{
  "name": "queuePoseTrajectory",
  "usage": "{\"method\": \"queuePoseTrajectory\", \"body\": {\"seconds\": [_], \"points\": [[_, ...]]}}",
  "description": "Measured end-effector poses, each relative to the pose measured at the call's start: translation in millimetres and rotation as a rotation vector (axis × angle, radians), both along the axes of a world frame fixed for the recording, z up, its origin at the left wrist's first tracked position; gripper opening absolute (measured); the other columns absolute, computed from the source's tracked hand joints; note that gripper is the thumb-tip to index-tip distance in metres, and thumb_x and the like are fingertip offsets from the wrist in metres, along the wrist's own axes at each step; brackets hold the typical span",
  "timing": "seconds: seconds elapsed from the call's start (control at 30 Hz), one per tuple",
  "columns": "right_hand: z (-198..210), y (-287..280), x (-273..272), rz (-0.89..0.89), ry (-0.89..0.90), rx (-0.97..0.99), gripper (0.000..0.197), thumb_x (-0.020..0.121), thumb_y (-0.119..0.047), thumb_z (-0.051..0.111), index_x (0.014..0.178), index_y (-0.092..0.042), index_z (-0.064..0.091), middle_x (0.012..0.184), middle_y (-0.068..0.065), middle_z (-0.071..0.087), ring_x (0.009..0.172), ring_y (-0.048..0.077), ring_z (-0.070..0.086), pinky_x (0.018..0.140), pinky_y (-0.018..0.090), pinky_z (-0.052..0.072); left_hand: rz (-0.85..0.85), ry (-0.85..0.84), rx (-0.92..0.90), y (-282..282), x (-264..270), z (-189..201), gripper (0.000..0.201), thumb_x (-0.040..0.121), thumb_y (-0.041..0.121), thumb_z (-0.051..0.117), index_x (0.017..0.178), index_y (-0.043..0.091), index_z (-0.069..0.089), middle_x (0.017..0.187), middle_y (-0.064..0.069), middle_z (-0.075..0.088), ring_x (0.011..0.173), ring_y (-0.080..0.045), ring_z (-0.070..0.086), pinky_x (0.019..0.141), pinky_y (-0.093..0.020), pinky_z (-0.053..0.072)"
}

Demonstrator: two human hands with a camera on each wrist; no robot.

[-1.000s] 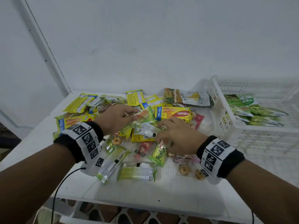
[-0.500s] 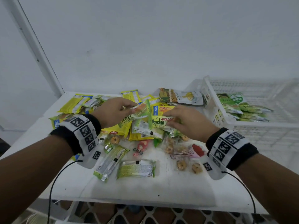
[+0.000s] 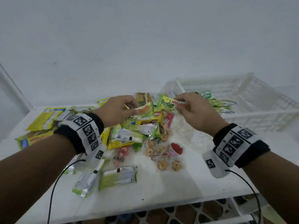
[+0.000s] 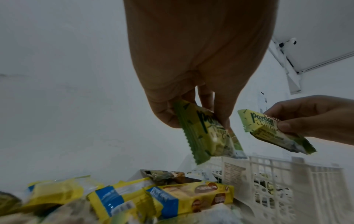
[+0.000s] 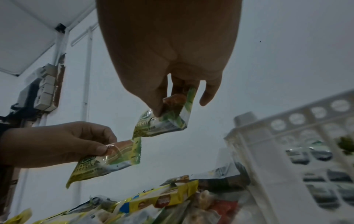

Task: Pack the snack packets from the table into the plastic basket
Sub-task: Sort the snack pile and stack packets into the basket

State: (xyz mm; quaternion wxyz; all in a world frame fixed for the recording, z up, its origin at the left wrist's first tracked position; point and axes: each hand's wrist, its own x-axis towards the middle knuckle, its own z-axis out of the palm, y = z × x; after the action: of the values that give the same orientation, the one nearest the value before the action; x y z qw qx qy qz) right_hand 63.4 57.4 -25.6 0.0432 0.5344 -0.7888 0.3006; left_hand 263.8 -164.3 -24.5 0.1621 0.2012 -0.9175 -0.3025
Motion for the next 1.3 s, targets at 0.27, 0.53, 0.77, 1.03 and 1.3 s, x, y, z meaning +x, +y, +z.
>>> {"method": "queuePoseTrajectory", "body": {"seconds": [0.27, 0.53, 0.77, 1.03, 1.3], "points": [[14.3, 20.8, -83.0, 0.065, 0.005, 0.001, 0.024, 0.099, -0.028, 0.06, 0.123, -0.024, 0.063, 0.109, -0.002, 0.062, 0.094, 0.01, 0.055, 0.081, 0.029, 0.042, 0.06, -0.035, -0.091, 37.4, -81.7, 16.7, 0.013, 0.093, 0.035, 0.072, 0.101, 0.025, 0.075, 0.1, 0.011, 0.072, 0.09, 0.006, 0.059, 0.073, -0.005, 0.038], [31.8, 36.8, -146.6, 0.138, -0.104, 0.161, 0.018, 0.101, -0.027, 0.058, 0.118, -0.024, 0.062, 0.115, -0.006, 0.065, 0.095, 0.008, 0.058, 0.075, 0.027, 0.044, 0.126, -0.022, -0.104, 69.9, -140.9, 28.3, 0.015, 0.094, 0.034, 0.072, 0.104, 0.023, 0.076, 0.102, 0.011, 0.073, 0.101, -0.009, 0.064, 0.095, -0.031, 0.049], [39.1, 28.8, -173.6, 0.16, -0.135, 0.402, 0.017, 0.101, -0.03, 0.059, 0.117, -0.027, 0.062, 0.123, -0.003, 0.063, 0.102, 0.016, 0.062, 0.085, 0.033, 0.049, 0.132, -0.034, -0.1, 58.8, -168.7, 29.6, 0.012, 0.094, 0.034, 0.072, 0.101, 0.026, 0.076, 0.099, 0.012, 0.073, 0.1, -0.01, 0.065, 0.094, -0.036, 0.051], [53.5, 6.9, -193.3, 0.194, -0.036, 0.559, 0.017, 0.099, -0.035, 0.063, 0.116, -0.033, 0.064, 0.116, -0.011, 0.06, 0.106, 0.012, 0.056, 0.084, 0.028, 0.04, 0.088, -0.01, -0.116, 31.1, -197.5, 32.7, 0.011, 0.095, 0.036, 0.069, 0.1, 0.028, 0.075, 0.097, 0.016, 0.072, 0.092, -0.004, 0.063, 0.074, -0.014, 0.043], [51.3, -8.4, -213.9, 0.246, 0.006, 0.788, 0.017, 0.093, -0.038, 0.072, 0.11, -0.034, 0.069, 0.096, -0.016, 0.071, 0.086, 0.002, 0.066, 0.069, 0.023, 0.042, 0.043, 0.015, -0.09, 21.3, -222.3, 31.8, 0.011, 0.095, 0.036, 0.069, 0.099, 0.028, 0.076, 0.096, 0.017, 0.071, 0.086, 0.002, 0.062, 0.071, -0.013, 0.041]]}}
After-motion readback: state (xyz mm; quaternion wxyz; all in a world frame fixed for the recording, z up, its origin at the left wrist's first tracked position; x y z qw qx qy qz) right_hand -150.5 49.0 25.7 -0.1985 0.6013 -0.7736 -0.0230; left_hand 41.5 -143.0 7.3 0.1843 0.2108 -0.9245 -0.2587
